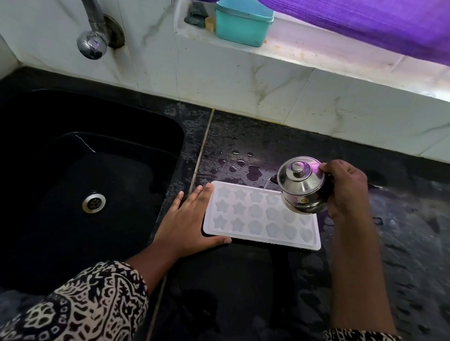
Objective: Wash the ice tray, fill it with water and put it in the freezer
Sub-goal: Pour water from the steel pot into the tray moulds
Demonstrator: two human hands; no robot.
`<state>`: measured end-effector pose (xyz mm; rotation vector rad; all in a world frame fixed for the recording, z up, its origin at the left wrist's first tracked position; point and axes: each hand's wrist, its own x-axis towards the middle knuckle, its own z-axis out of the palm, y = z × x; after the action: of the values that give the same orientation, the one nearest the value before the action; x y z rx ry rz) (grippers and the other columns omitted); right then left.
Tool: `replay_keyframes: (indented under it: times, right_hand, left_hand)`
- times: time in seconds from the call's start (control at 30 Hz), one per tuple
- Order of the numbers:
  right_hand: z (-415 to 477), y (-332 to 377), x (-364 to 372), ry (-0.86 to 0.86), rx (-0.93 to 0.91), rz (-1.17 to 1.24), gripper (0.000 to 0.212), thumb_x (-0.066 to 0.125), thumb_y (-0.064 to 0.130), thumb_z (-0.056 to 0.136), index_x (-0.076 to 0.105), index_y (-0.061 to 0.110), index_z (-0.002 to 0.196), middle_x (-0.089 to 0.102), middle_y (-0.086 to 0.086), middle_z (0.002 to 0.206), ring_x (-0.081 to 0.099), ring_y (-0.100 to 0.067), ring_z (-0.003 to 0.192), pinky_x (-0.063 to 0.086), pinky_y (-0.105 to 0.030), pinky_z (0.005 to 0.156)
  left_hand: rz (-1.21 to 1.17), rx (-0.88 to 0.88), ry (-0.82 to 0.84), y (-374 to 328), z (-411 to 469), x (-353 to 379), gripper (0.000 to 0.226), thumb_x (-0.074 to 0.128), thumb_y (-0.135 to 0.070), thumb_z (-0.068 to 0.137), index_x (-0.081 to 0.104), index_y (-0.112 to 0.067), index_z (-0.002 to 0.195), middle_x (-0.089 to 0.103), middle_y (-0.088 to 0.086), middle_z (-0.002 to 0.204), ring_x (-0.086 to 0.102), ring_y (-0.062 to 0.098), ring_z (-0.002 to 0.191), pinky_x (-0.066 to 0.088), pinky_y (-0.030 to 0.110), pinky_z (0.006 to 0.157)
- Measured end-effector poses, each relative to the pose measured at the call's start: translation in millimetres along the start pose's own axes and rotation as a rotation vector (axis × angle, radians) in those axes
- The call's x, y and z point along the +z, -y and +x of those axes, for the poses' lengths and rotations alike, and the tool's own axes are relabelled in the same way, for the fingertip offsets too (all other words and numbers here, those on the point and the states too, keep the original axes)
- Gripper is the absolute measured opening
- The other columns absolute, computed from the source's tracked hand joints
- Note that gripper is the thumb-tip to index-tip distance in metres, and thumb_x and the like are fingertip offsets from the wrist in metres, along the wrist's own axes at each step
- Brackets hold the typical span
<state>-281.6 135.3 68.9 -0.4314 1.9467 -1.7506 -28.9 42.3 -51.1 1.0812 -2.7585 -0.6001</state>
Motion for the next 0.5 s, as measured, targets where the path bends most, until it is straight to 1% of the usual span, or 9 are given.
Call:
replay_keyframes:
  times: [0.13, 0.3, 0.5]
  right_hand:
    - [-1.2, 1.5, 0.9, 0.008, 0.006, 0.002, 0.023, 0.056, 0.001, 0.082, 0.053, 0.012, 0.062, 0.050, 0.006, 0.050, 0.049, -0.006, 0.049, 0.043, -0.020, 0.052]
    - [-3.3, 3.0, 1.8, 0.009, 0.005, -0.019, 0.021, 0.056, 0.003, 0.083, 0.053, 0.012, 0.064, 0.050, 0.000, 0.060, 0.051, -0.007, 0.054, 0.045, -0.021, 0.055]
    - [-4.3, 3.8, 2.7, 0.009, 0.015, -0.032, 0.021, 0.055, 0.003, 0.083, 0.053, 0.011, 0.064, 0.050, -0.001, 0.062, 0.050, -0.009, 0.058, 0.045, -0.023, 0.058]
  left_hand:
    - [0.006, -0.001, 0.002, 0.0, -0.7, -0.3, 0.124, 0.035, -0.093, 0.064, -0.008, -0.021, 0.155, 0.000, -0.010, 0.163, -0.004, 0.004, 0.148, -0.010, 0.035, 0.120]
    - [0.007, -0.003, 0.007, -0.1, -1.1, -1.0, 0.124, 0.032, -0.093, 0.063, -0.009, -0.021, 0.155, -0.001, -0.010, 0.163, -0.005, 0.004, 0.148, -0.010, 0.035, 0.120]
    - [0.007, -0.001, 0.002, -0.2, -0.3, -0.5, 0.124, 0.031, -0.094, 0.062, -0.009, -0.021, 0.155, 0.000, -0.010, 0.163, -0.004, 0.004, 0.149, -0.010, 0.035, 0.120]
